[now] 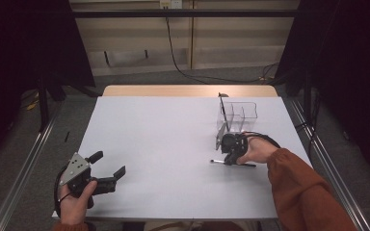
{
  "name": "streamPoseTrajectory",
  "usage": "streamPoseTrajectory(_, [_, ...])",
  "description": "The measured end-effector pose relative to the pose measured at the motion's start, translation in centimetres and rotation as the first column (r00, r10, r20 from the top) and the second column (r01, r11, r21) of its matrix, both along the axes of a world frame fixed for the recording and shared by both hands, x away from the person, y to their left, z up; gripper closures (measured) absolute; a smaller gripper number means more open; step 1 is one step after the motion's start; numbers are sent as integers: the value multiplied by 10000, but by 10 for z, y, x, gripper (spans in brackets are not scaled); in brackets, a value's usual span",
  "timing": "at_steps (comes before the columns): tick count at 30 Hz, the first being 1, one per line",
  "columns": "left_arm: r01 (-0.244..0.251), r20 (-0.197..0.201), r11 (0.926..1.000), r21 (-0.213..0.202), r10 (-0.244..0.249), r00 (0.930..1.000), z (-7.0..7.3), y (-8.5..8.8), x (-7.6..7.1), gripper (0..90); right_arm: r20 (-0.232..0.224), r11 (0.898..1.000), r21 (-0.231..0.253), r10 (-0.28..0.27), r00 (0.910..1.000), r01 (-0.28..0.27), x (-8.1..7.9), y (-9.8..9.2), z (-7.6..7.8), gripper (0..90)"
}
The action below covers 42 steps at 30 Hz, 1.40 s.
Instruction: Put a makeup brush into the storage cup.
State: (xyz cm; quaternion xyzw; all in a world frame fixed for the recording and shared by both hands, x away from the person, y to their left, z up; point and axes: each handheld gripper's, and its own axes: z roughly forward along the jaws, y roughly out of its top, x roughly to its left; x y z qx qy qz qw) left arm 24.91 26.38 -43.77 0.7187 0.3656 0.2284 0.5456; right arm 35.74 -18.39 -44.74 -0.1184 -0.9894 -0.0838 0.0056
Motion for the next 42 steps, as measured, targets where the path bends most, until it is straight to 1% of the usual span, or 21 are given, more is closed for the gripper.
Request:
streamPoseTrajectory(3, [-27, 14, 10000, -3, 27, 10000, 0, 0, 0, 22, 10, 10000, -8, 44, 10000, -44, 0, 0, 1, 846])
streamPoseTrajectory(5, [-10, 31, 10000, 13, 10, 10000, 0, 0, 0, 22, 80, 10000, -72, -67, 9999, 67, -1, -2, 2, 846])
streamPoseTrajectory(6, [-23, 17, 10000, -5, 23, 10000, 0, 0, 0, 22, 148, 10000, 35, -30, 9999, 30, -1, -3, 2, 846])
streamPoseTrajectory(7, [-24, 14, 10000, 6, 24, 10000, 0, 0, 0, 22, 166, 9998, 110, -160, 9997, 158, -1, -4, 2, 846])
streamPoseTrajectory(12, [-26, 16, 10000, 23, 26, 10000, 0, 0, 0, 22, 245, 9989, 333, -337, 9991, 329, 0, -9, 8, 847])
streamPoseTrajectory(17, [-37, 10, 10000, 4, 37, 10000, 0, 0, 0, 22, 460, 9942, 904, -627, 9970, 584, 0, -17, 18, 847])
streamPoseTrajectory(18, [-21, 10, 10000, 18, 21, 10000, 0, 0, 0, 22, 422, 9939, 909, -672, 9968, 631, -1, -18, 19, 847])
streamPoseTrajectory(21, [-28, 4, 10000, 11, 28, 10000, 0, 0, 1, 22, 513, 9898, 1228, -791, 9955, 724, 0, -22, 24, 847])
streamPoseTrajectory(23, [-35, 3, 10000, -13, 35, 10000, 0, -1, 0, 22, 525, 9843, 1485, -1043, 9932, 955, 0, -23, 26, 847])
streamPoseTrajectory(25, [-25, -1, 10000, 11, 25, 10000, 0, 0, 1, 22, 601, 9823, 1598, -1088, 9922, 980, 0, -25, 28, 847])
streamPoseTrajectory(27, [-33, 16, 10000, 18, 33, 10000, 0, 0, 0, 22, 840, 9767, 1816, -1311, 9878, 1141, 1, -27, 31, 847])
streamPoseTrajectory(28, [-50, 11, 10000, 2, 50, 10000, 0, -1, 0, 22, 1049, 9714, 1972, -1554, 9823, 1326, 0, -28, 32, 847])
streamPoseTrajectory(30, [-37, 83, 10000, 28, 37, 10000, 0, 0, 0, 22, 1339, 9629, 2353, -1665, 9769, 1319, 2, -32, 34, 847])
streamPoseTrajectory(31, [-51, 124, 10000, -37, 51, 9999, 1, 0, 0, 22, 1414, 9555, 2510, -1948, 9706, 1552, 1, -33, 36, 847])
streamPoseTrajectory(33, [-105, 93, 9999, -43, 105, 9999, 0, 0, 0, 22, 1553, 9437, 2834, -2208, 9629, 1707, 2, -37, 38, 847])
streamPoseTrajectory(34, [-124, 79, 9999, -20, 124, 9999, 0, 1, 0, 22, 1614, 9314, 3084, -2518, 9542, 1936, 1, -39, 40, 847])
streamPoseTrajectory(35, [-134, 85, 9999, -24, 134, 9999, 1, 1, 0, 22, 1624, 9230, 3312, -2602, 9518, 1959, 1, -41, 41, 847])
streamPoseTrajectory(38, [-115, 79, 9999, -24, 115, 9999, 1, 0, 0, 22, 1691, 8952, 3897, -3003, 9387, 2162, -1, -46, 43, 847])
streamPoseTrajectory(39, [-116, 85, 9999, -28, 116, 9999, 1, 0, 0, 22, 1792, 8890, 4012, -3126, 9328, 2209, -1, -47, 43, 847])
streamPoseTrajectory(41, [-138, 90, 9999, -24, 139, 9999, 1, 0, 0, 22, 1899, 8629, 4444, -3534, 9160, 2408, -3, -51, 43, 847])
streamPoseTrajectory(42, [-152, 69, 9999, -21, 152, 9999, 0, 0, 0, 22, 1914, 8540, 4601, -3627, 9120, 2431, -3, -52, 44, 847])
